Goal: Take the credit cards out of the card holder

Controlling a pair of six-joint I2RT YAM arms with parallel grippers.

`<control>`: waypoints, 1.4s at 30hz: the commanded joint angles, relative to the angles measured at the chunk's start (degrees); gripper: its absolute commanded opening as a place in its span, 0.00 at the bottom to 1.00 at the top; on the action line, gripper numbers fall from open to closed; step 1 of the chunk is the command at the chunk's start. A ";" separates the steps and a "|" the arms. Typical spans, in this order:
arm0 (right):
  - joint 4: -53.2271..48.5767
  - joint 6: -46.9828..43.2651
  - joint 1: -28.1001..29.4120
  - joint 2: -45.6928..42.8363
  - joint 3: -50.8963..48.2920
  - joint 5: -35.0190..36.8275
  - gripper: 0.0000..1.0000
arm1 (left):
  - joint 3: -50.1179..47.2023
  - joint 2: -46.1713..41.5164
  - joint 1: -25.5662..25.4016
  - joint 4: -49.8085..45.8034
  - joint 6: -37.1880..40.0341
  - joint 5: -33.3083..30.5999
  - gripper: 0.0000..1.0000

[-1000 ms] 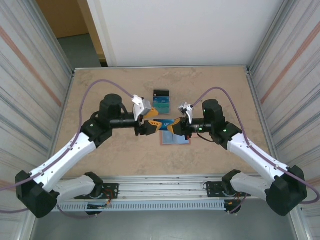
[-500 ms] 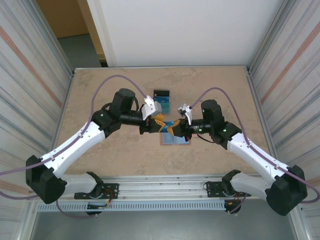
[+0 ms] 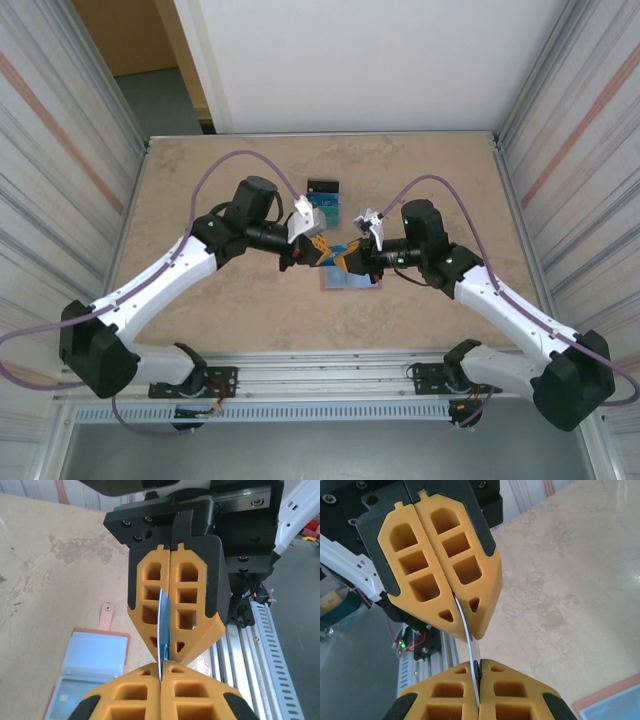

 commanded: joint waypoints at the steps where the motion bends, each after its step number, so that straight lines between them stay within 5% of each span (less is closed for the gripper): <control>1: -0.14 -1.16 0.50 0.01 2.40 0.27 0.07 | 1.36 0.07 0.37 -0.21 1.48 -0.28 0.00; 6: -1.44 -0.81 -0.09 -0.55 2.36 4.07 0.43 | 2.02 -0.18 1.53 -0.30 3.89 -3.33 0.00; 14: -1.38 2.29 -2.46 -2.50 1.28 10.89 0.66 | 5.70 6.24 8.52 2.19 12.77 -3.89 0.00; 22: -3.06 7.13 -4.51 -3.21 1.11 23.73 0.77 | 14.19 18.95 12.00 4.66 19.60 -10.62 0.00; 27: -4.88 9.64 -4.86 -2.51 2.35 29.77 0.80 | 17.57 25.39 14.10 8.30 24.61 -6.37 0.00; 30: -6.05 11.45 -5.04 -1.85 2.90 31.96 0.88 | 21.26 29.91 15.40 8.28 25.71 -2.79 0.00; 31: -6.37 11.96 -5.11 -1.67 3.04 32.26 1.00 | 22.79 31.47 15.58 7.71 26.30 -2.21 0.00; 42: -7.31 16.10 -5.21 -4.40 2.46 35.39 0.99 | 36.01 44.44 16.02 -3.17 38.56 -0.59 0.00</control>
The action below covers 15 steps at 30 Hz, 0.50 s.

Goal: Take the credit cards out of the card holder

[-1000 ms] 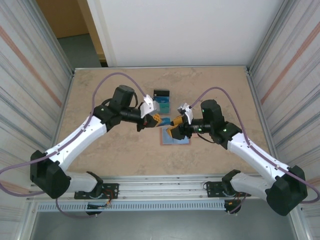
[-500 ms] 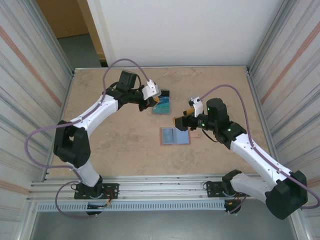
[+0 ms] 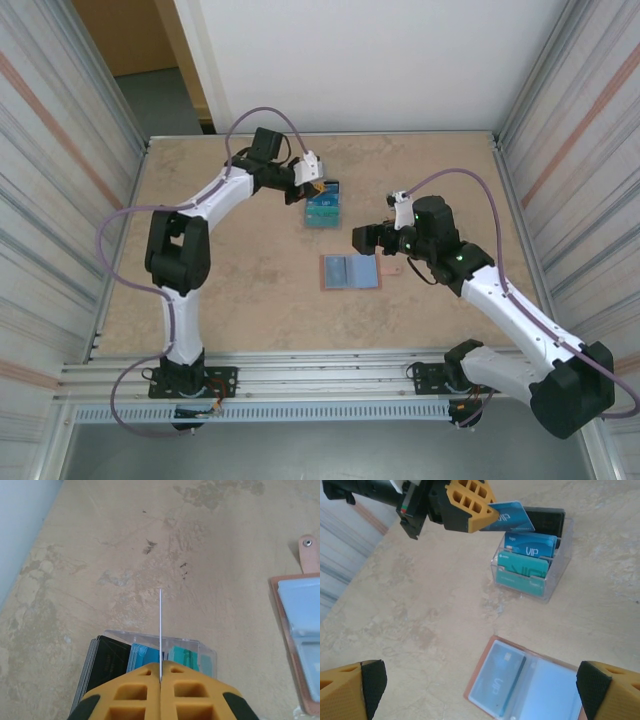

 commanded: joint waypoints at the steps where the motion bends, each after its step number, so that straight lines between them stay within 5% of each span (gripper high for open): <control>1: -0.33 2.13 -0.25 -2.58 0.73 2.85 0.98 | 4.81 2.52 0.35 -5.70 5.59 2.46 0.00; 15: -1.22 3.02 -0.24 -6.99 -0.36 4.91 0.99 | 12.30 11.22 1.06 -10.79 7.72 3.00 0.00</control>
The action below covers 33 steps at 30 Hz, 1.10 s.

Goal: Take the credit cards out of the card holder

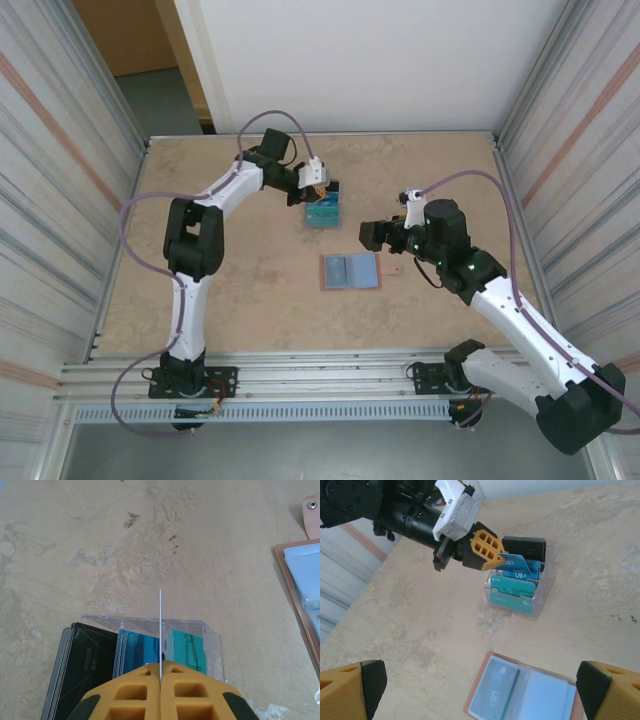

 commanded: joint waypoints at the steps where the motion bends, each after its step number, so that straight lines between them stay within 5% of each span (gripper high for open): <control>1: -0.41 1.37 -0.26 -1.57 -0.38 1.10 0.99 | 2.68 1.59 0.58 -1.81 1.25 1.88 0.00; 33: 2.43 2.87 -0.13 0.64 -2.05 -0.71 0.99 | 8.40 7.79 1.02 -3.72 -0.23 1.55 0.00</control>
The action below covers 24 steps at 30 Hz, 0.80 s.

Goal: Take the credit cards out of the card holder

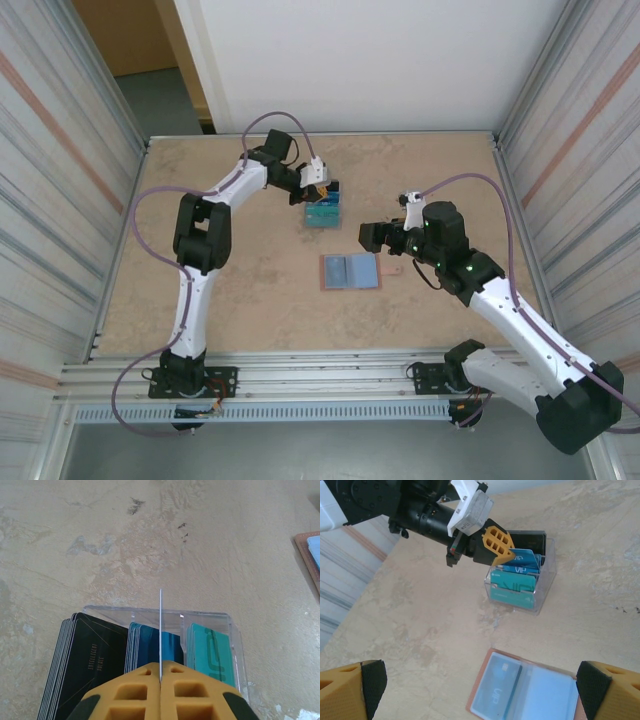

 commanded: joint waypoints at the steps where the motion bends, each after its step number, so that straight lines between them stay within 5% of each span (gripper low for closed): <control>1: 1.18 1.18 -0.08 0.41 -0.52 -0.44 0.99 | 1.74 1.27 0.42 -2.14 -0.58 0.14 0.00; 24: 2.30 3.03 -0.08 -1.09 -2.25 -1.64 0.99 | -5.86 -4.21 0.43 -3.94 -1.40 -5.38 0.00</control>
